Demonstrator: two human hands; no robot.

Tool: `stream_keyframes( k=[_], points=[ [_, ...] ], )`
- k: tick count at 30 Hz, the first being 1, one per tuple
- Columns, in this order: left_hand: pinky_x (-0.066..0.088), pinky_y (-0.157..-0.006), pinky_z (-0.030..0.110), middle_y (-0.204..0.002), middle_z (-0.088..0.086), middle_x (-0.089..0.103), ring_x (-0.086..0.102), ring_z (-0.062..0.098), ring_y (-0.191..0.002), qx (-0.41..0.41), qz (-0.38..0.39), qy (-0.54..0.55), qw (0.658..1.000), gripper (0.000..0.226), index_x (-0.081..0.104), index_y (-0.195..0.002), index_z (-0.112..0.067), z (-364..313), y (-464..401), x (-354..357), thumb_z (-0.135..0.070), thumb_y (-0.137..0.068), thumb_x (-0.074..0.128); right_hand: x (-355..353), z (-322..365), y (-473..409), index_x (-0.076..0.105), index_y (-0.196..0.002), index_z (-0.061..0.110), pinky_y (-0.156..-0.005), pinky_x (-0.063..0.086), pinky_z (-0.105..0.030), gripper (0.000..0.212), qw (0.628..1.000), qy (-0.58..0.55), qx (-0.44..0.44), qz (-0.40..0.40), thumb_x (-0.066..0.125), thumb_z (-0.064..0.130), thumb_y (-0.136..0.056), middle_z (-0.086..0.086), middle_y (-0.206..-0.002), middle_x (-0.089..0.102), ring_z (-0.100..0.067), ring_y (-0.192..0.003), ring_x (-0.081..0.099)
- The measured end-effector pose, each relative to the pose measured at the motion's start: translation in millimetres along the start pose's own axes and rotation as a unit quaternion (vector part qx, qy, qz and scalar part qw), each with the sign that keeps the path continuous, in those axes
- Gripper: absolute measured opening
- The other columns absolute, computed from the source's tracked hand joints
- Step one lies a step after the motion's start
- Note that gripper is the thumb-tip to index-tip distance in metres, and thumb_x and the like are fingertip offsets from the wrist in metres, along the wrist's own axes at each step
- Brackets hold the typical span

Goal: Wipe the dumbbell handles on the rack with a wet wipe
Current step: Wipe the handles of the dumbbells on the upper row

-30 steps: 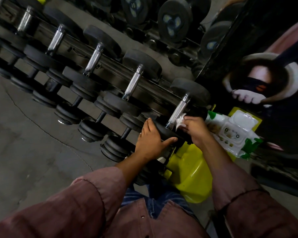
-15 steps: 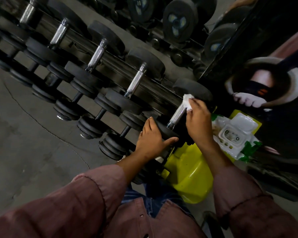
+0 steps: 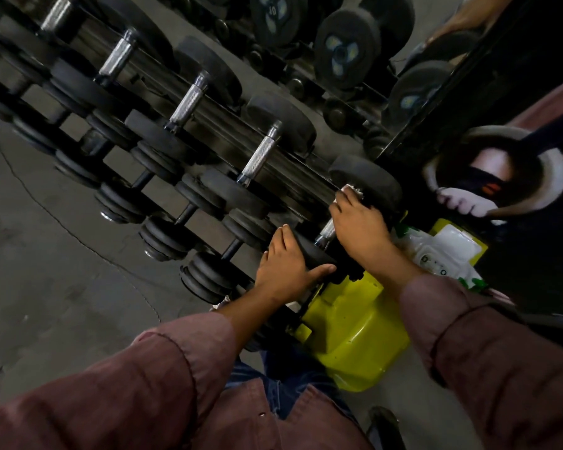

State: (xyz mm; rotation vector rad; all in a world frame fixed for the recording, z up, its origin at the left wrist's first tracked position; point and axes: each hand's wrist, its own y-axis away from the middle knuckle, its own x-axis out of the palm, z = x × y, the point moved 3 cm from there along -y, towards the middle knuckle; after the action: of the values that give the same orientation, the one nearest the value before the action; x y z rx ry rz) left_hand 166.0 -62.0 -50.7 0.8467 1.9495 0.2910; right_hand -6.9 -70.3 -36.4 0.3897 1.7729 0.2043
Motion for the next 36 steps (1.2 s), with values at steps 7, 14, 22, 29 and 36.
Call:
stream_keyframes(
  k=[7,14,22,29,36],
  points=[
    [0.016,-0.127,0.046,-0.17,0.013,0.002,0.005,0.026,-0.157,0.003,0.001,-0.007,1.0,0.132,-0.004,-0.161,-0.005,-1,1,-3,-0.084,-0.076,0.059,-12,-2,-28,0.054,-0.129,0.016,-0.087,0.052,-0.042,0.037,0.988,0.066,-0.111,0.082,0.058,0.017,-0.093,-0.007,-0.135,0.047,-0.026,-0.13,0.042],
    [0.018,-0.126,0.047,-0.17,0.013,0.002,0.006,0.027,-0.157,0.005,-0.005,-0.007,1.0,0.132,-0.004,-0.161,-0.006,1,1,-2,-0.086,-0.075,0.058,-10,-2,-18,0.05,-0.13,0.016,-0.086,0.05,-0.038,0.038,0.991,0.076,-0.097,0.05,0.057,0.02,-0.093,-0.007,-0.134,0.045,-0.025,-0.131,0.04],
    [0.018,-0.126,0.048,-0.17,0.012,0.001,0.005,0.026,-0.157,0.007,0.0,-0.009,1.0,0.13,-0.005,-0.161,-0.007,0,2,-3,-0.082,-0.077,0.061,-19,24,-17,0.056,-0.123,0.018,-0.091,0.05,-0.044,0.034,0.95,-0.025,-0.25,0.184,0.057,0.017,-0.089,-0.006,-0.122,0.057,-0.028,-0.114,0.055],
    [0.017,-0.126,0.047,-0.17,0.011,0.0,0.004,0.026,-0.157,0.007,0.001,-0.006,1.0,0.129,-0.005,-0.161,-0.008,0,2,-4,-0.081,-0.078,0.061,-21,25,-16,0.065,-0.111,0.017,-0.086,0.052,-0.043,0.025,0.95,-0.076,-0.267,0.141,0.051,0.014,-0.091,-0.007,-0.113,0.06,-0.027,-0.103,0.057],
    [0.018,-0.126,0.047,-0.17,0.012,0.001,0.005,0.026,-0.157,0.008,-0.001,-0.01,1.0,0.128,-0.004,-0.161,-0.007,0,2,-4,-0.08,-0.079,0.061,-15,21,-6,0.066,-0.114,0.018,-0.071,0.049,-0.035,0.024,0.963,-0.13,-0.212,0.1,0.051,0.02,-0.096,-0.008,-0.113,0.049,-0.028,-0.089,0.06]
  ],
)
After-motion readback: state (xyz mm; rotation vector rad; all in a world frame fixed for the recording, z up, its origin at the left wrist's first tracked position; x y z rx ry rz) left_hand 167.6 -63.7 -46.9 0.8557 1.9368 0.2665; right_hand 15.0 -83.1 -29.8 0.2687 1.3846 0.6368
